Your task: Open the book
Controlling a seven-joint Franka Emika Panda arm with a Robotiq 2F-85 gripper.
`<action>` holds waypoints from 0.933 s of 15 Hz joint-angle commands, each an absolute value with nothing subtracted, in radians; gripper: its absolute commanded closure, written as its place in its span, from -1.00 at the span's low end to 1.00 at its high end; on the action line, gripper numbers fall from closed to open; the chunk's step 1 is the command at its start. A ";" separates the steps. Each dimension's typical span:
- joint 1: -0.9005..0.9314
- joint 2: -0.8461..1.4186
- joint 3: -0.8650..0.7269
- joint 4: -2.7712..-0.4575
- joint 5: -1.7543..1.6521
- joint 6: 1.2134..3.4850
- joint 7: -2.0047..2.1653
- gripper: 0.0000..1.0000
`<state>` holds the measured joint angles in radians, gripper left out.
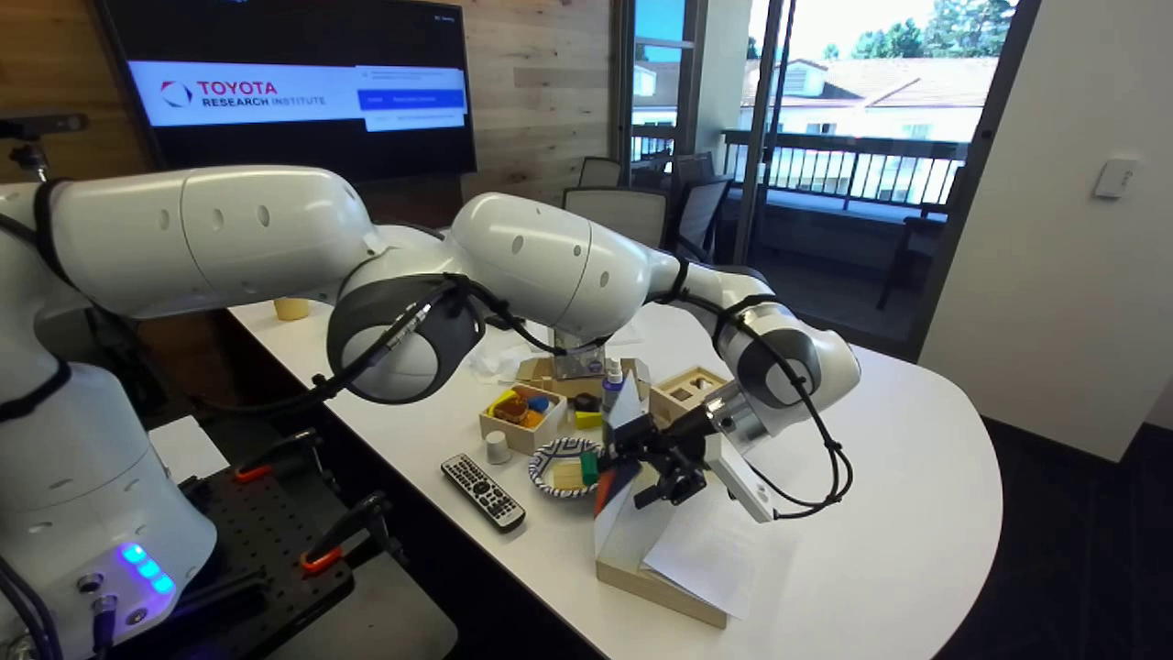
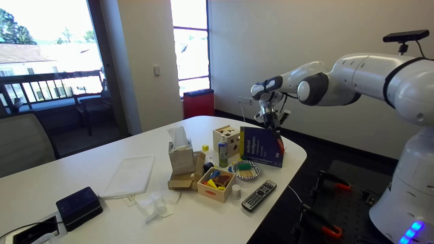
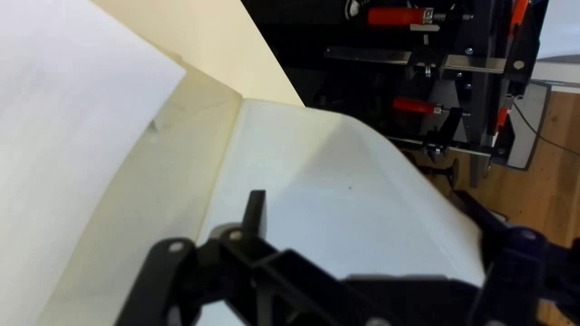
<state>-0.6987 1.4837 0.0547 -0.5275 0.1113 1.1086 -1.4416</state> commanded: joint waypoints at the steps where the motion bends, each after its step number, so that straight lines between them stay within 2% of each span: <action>1: -0.664 1.484 0.037 -0.519 0.083 1.095 -1.494 -1.00; 10: -0.573 1.488 0.015 -0.580 0.068 1.169 -1.459 -1.00; 14: -0.545 1.491 0.008 -0.647 0.085 1.303 -1.405 -1.00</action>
<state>-0.5654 1.4908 0.0259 -0.5992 0.0833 1.2035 -1.4451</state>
